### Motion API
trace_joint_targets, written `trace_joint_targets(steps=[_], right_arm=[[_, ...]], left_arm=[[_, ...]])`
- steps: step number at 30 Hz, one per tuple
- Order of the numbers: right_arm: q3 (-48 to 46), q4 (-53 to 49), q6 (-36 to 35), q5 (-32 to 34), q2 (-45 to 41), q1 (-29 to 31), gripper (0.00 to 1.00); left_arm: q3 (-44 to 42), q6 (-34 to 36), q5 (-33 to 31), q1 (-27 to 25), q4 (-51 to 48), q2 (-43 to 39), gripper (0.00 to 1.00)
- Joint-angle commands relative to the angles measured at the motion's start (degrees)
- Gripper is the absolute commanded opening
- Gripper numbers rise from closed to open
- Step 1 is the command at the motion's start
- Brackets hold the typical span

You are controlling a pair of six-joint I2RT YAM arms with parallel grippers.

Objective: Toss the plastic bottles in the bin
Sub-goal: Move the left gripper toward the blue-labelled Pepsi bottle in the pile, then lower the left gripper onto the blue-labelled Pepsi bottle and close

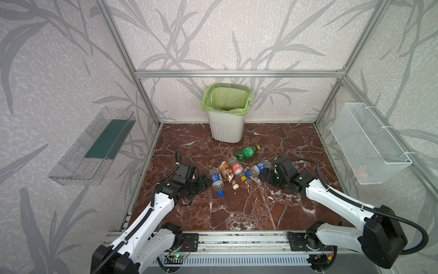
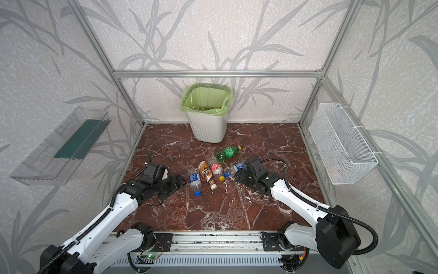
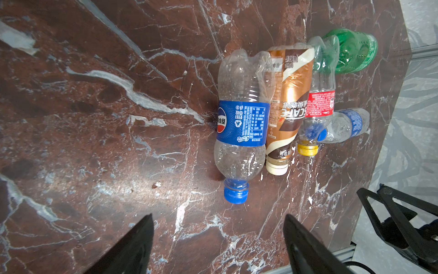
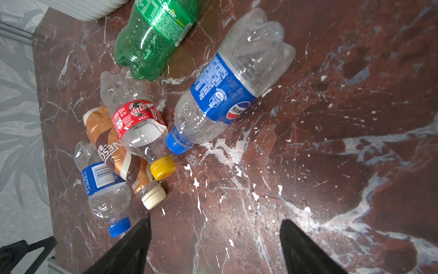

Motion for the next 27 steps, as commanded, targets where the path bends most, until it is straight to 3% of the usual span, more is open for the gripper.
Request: trace_joint_targets(steps=[1, 9, 27], right_arm=[[-1.1, 2.7, 1.4, -2.1, -1.6, -0.5, 0.85], [-3.0, 3.0, 1.8, -4.0, -3.7, -0.7, 0.84], [-5.3, 2.2, 2.3, -4.3, -6.7, -0.7, 0.83]], left_arm=[[1.0, -1.8, -3.0, -2.7, 1.6, 2.7, 0.85], [3.7, -3.3, -5.2, -6.0, 6.6, 11.6, 0.85], [12.7, 1.3, -6.6, -6.2, 7.9, 28.4, 0.84]])
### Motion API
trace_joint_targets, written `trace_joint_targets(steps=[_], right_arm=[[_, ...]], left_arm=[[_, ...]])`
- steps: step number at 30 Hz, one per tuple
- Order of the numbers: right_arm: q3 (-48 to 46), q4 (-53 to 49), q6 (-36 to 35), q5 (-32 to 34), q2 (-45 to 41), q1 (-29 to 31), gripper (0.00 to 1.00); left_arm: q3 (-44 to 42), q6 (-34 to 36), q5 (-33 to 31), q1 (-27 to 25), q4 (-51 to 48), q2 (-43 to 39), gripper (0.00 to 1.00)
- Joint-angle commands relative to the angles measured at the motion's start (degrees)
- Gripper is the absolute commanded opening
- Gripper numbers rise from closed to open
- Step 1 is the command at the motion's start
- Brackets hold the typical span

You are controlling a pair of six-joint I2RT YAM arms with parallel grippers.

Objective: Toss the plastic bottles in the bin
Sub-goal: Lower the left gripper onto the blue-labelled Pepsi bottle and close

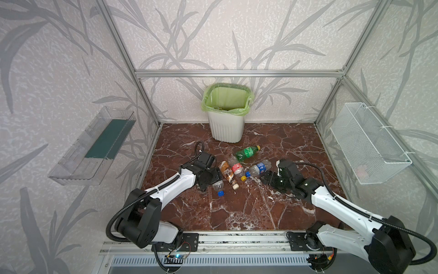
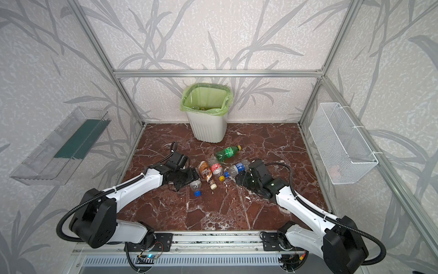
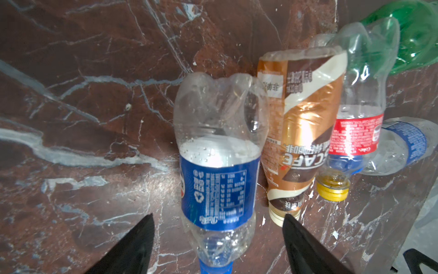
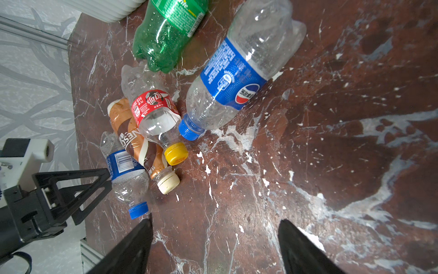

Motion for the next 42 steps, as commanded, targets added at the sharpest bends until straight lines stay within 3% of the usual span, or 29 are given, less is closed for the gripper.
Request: trace_joint_targets(steps=[1, 9, 22, 35, 42], right_arm=[[-0.5, -0.4, 0.5, 0.1, -0.7, -0.1, 0.83], [-0.7, 0.0, 0.5, 0.0, -0.4, -0.1, 0.82], [-0.6, 1.1, 0.9, -0.5, 1.2, -0.2, 0.8], [-0.2, 2.5, 1.6, -1.3, 3.1, -0.1, 0.79], [0.6, 2.5, 1.5, -1.8, 4.1, 0.1, 0.78]], left_arm=[[2.1, 1.6, -1.3, -0.3, -0.4, 1.9, 0.84], [3.0, 4.2, -3.6, -0.2, -2.3, 4.7, 0.78], [0.1, 6.7, -4.5, -0.1, -5.2, 4.0, 0.53], [-11.3, 4.8, -3.2, -0.4, -11.4, -6.9, 0.57], [-12.4, 4.0, -3.8, -0.7, -16.2, -12.0, 0.68]])
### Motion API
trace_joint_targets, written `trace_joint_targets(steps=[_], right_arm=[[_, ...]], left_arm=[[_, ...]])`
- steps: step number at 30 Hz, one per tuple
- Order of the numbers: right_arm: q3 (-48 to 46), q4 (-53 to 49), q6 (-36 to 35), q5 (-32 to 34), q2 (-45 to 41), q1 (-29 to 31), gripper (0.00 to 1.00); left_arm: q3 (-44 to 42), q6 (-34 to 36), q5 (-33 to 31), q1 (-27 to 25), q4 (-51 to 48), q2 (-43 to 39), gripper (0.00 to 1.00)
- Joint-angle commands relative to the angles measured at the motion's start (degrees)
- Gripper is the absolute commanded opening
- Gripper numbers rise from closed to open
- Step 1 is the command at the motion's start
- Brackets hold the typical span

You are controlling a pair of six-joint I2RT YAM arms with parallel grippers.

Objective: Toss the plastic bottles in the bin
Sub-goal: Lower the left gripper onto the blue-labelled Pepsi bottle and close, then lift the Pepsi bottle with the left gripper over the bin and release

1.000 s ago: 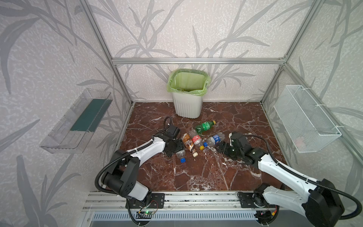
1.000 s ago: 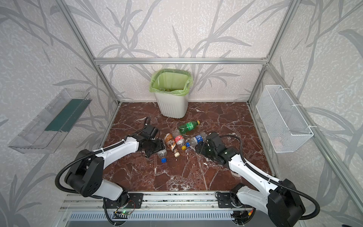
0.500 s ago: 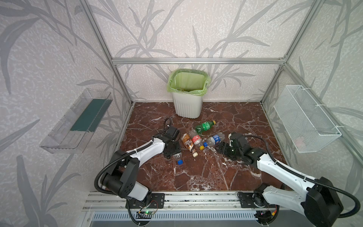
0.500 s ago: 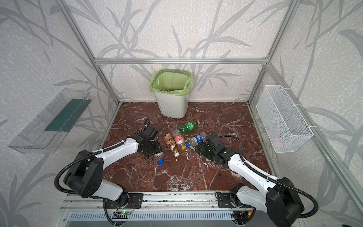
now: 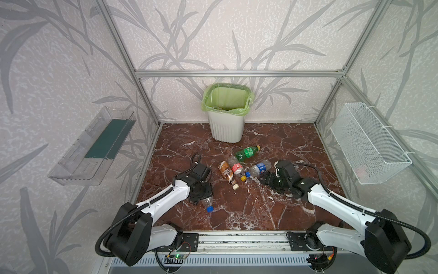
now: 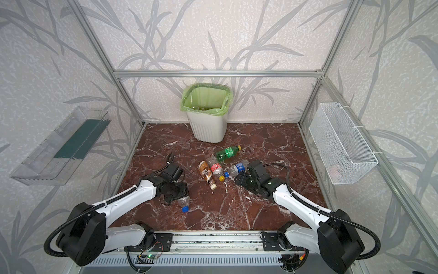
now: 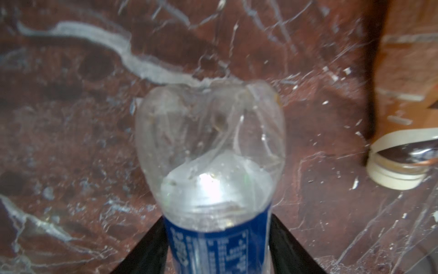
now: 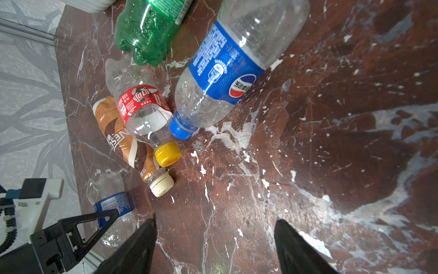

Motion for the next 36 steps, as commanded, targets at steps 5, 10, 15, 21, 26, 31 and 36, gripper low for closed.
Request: trace_joint_targets(steps=[5, 10, 15, 21, 26, 31, 36], right_arm=[[1.3, 0.0, 0.2, -0.7, 0.3, 0.1, 0.78], [1.2, -0.4, 0.3, -0.4, 0.0, 0.2, 0.78], [1.2, -0.5, 0.5, -0.5, -0.1, 0.2, 0.77], [1.4, -0.5, 0.6, -0.3, 0.0, 0.3, 0.76], [1.4, -0.6, 0.6, -0.3, 0.0, 0.3, 0.76], [1.5, -0.6, 0.6, -0.2, 0.1, 0.3, 0.76], [1.6, -0.7, 0.6, -0.2, 0.3, 0.3, 0.76]], left_arm=[[-0.1, -0.5, -1.5, -0.3, -7.1, -2.5, 0.69], [-0.5, -0.4, -1.2, -0.3, -6.8, -2.5, 0.65], [-0.8, -0.4, -1.2, -0.3, -6.6, -2.6, 0.65], [-1.0, -0.4, -1.1, -0.4, -6.3, -2.7, 0.61], [-0.8, -0.4, -1.0, -0.3, -6.1, -2.6, 0.58], [-0.4, -0.3, -0.9, -0.4, -6.0, -2.5, 0.55], [0.7, -0.1, -0.7, -0.3, -6.0, -2.7, 0.55]])
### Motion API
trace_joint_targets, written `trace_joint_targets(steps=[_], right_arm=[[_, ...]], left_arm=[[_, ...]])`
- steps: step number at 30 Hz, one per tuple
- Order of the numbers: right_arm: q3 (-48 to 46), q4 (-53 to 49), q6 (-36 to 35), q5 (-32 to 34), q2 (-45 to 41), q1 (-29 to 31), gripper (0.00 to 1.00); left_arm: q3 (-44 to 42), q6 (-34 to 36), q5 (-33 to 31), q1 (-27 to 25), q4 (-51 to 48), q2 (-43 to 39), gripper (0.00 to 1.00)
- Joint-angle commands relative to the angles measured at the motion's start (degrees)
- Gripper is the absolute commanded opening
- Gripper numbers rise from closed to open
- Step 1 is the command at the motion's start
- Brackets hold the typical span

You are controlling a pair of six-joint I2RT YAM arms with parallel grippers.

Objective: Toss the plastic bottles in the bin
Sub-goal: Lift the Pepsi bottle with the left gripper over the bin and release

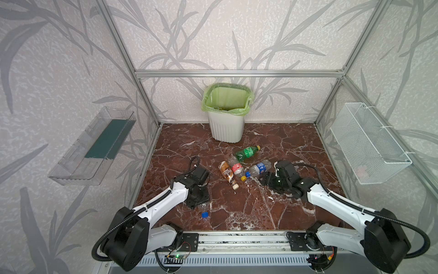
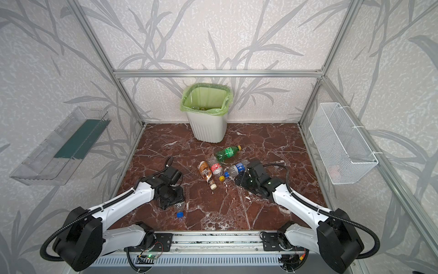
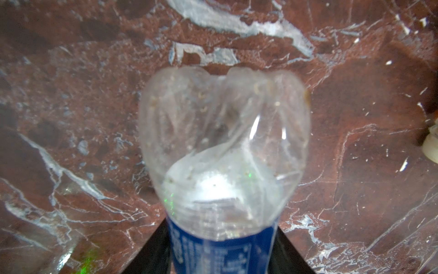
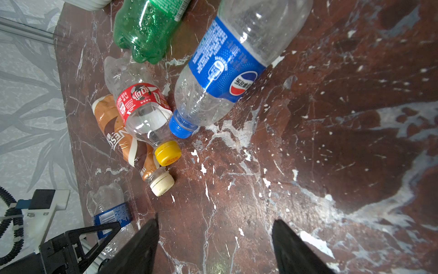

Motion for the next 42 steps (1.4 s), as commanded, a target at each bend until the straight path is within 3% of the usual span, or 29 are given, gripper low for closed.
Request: trace_joint_targets(steps=[1, 6, 9, 12, 15, 17, 19, 21, 23, 24, 26, 28, 30, 32, 33, 38, 42], right_arm=[[1.7, -0.8, 0.3, 0.2, 0.1, 0.3, 0.76], [1.7, -0.8, 0.3, 0.4, 0.1, 0.2, 0.76], [1.8, -0.7, 0.3, 0.4, -0.1, 0.3, 0.76], [2.2, -1.6, 0.1, 0.5, -0.5, 0.2, 0.76], [2.4, -3.1, -0.2, 1.1, -2.0, 0.1, 0.76], [2.7, -5.1, -0.4, 1.9, -3.8, 0.0, 0.76], [2.7, -7.3, -0.2, 3.1, -6.3, -0.1, 0.76], [2.3, -8.7, 0.0, 4.4, -9.0, -0.1, 0.76], [1.9, -10.8, 0.1, 5.8, -11.5, -0.2, 0.76], [1.7, -11.6, 0.1, 6.2, -12.3, -0.3, 0.76], [1.0, -12.5, 0.3, 6.8, -13.8, -0.3, 0.76], [0.2, -12.3, 0.7, 7.0, -14.4, -0.4, 0.76], [-0.4, -11.6, 1.0, 6.8, -14.2, -0.4, 0.76], [-0.6, -10.6, 1.0, 6.3, -13.4, -0.3, 0.76], [-0.7, -10.2, 1.0, 6.1, -12.8, -0.3, 0.76], [-0.6, -8.1, 1.5, 5.1, -10.6, -0.5, 0.76], [0.2, -7.4, 2.4, 4.8, -9.1, -0.6, 0.76]], left_arm=[[1.4, 0.0, -0.6, -0.1, -1.1, -0.7, 0.55], [7.0, 0.4, -2.0, 0.3, -4.1, -0.3, 0.55], [16.7, 3.2, -3.9, 0.7, -6.1, 0.5, 0.55], [31.8, 7.7, -2.9, 2.5, -5.2, 4.0, 0.57], [57.0, 11.1, 0.4, 6.4, -4.6, 14.8, 0.58], [79.2, 12.4, 1.8, 7.9, -3.8, 24.1, 0.61], [99.7, 13.2, -1.4, 8.8, -3.8, 33.6, 0.75], [120.4, 11.2, -0.4, 10.7, -6.3, 44.6, 0.84], [139.8, 7.6, 6.6, 13.0, -10.6, 54.8, 0.96], [142.7, 6.5, 8.8, 13.5, -11.8, 56.5, 0.99], [133.6, 9.4, 11.0, 13.1, -13.9, 50.1, 0.99], [121.4, 14.6, 7.3, 11.2, -15.7, 41.1, 0.99], [100.0, 16.8, 5.3, 10.3, -9.7, 28.0, 0.99], [74.2, 15.5, 4.1, 10.3, 3.6, 13.0, 0.99], [66.9, 14.7, 3.5, 10.4, 5.9, 8.1, 0.99], [44.9, 13.0, 1.5, 10.7, 0.5, -6.5, 0.96], [31.4, 9.7, 2.3, 10.9, 0.1, -13.4, 0.96]])
